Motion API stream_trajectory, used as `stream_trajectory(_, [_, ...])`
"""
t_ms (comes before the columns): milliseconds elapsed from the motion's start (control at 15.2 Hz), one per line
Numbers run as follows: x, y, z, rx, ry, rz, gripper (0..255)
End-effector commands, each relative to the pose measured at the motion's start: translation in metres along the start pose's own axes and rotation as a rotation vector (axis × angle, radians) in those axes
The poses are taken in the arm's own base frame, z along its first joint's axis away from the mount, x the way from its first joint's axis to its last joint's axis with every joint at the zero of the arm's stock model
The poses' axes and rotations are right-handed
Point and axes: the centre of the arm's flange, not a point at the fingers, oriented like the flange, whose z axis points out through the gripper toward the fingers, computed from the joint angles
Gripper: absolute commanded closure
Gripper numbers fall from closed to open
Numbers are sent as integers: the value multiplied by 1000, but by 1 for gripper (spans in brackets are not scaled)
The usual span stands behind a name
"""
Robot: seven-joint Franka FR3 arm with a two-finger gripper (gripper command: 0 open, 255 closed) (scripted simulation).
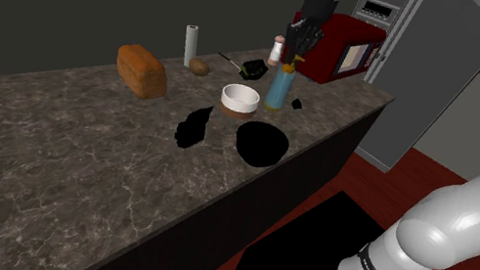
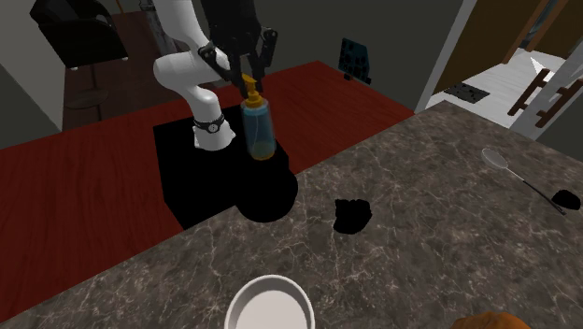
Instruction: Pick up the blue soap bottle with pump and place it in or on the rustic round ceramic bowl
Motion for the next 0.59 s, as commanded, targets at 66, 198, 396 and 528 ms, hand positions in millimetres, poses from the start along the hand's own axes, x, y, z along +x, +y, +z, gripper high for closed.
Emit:
stream_trajectory(66, [0,3,15,0,0,0,255])
stream_trajectory(198, [-1,4,26,0,0,0,255])
stream_trajectory(396, [-2,6,41,0,0,0,255])
stream_trajectory(528, [-2,7,52,0,0,0,255])
